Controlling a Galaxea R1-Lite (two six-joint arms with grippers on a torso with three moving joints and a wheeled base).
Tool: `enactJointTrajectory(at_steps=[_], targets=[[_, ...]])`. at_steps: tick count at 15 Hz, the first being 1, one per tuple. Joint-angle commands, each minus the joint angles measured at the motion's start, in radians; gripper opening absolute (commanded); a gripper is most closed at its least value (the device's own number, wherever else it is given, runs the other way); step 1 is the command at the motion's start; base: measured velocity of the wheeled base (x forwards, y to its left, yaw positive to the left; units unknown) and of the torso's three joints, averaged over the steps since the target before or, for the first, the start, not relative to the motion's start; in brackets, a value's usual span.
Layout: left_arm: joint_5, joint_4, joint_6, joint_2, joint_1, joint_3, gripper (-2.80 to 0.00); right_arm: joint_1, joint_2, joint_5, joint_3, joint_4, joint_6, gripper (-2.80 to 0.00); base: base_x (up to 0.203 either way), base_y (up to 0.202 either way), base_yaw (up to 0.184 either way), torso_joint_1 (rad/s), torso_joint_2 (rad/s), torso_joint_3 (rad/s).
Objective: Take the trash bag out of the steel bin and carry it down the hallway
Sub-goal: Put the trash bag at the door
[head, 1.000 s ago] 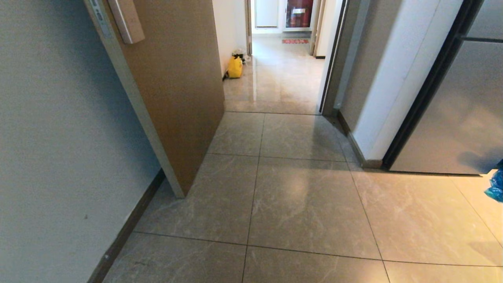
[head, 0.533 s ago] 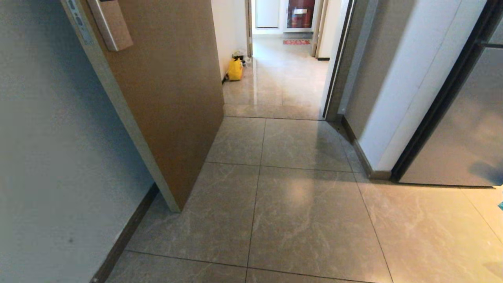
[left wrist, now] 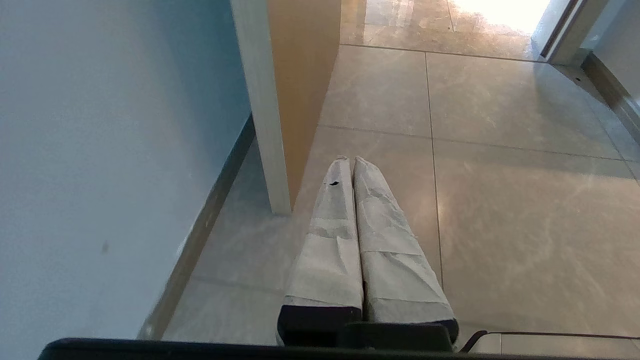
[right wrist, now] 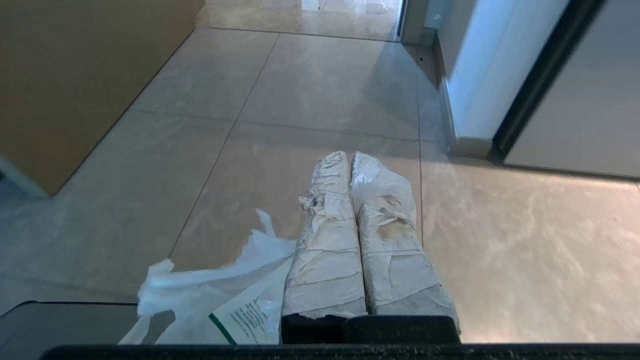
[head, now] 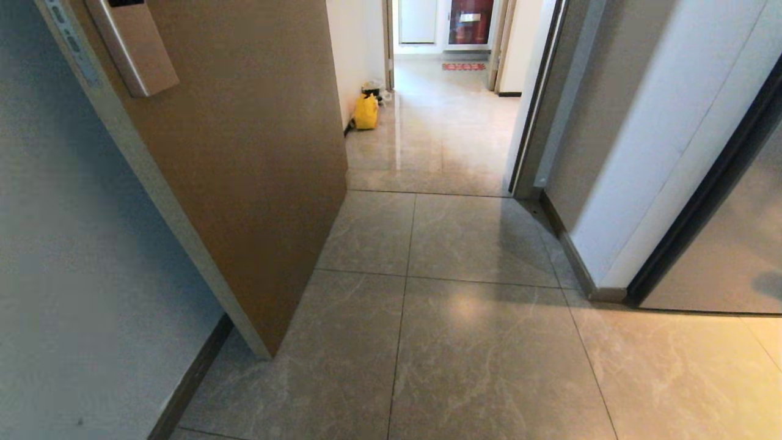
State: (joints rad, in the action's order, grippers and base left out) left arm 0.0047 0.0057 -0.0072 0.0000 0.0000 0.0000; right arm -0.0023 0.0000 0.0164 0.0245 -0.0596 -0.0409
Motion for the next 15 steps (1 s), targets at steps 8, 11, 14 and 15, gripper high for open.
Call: enactJointTrajectory(at_steps=[8,11,14,15], targets=[[0.0,0.0,0.001,0.002,0.0,0.0,-2.8,0.001,0.002,0.0,0.0,0.0,0.001,-2.8,0.192,0.0,0.002,0.003,0.0,0.003],[0.0,0.0,0.001,0.002,0.0,0.0,-2.8,0.0,0.002,0.0,0.0,0.0,0.001,-2.8,0.193,0.0,0.002,0.002,0.0,0.002],[0.0,0.0,0.001,0.001,0.0,0.0,-2.8,-0.001,0.002,0.0,0.0,0.0,0.001,-2.8,0.189,0.0,0.001,0.002,0.0,0.001],[0.0,0.0,0.0,0.002,0.0,0.0,-2.8,0.0,0.002,0.0,0.0,0.0,0.001,-2.8,0.191,0.0,0.001,0.002,0.0,-0.002]])
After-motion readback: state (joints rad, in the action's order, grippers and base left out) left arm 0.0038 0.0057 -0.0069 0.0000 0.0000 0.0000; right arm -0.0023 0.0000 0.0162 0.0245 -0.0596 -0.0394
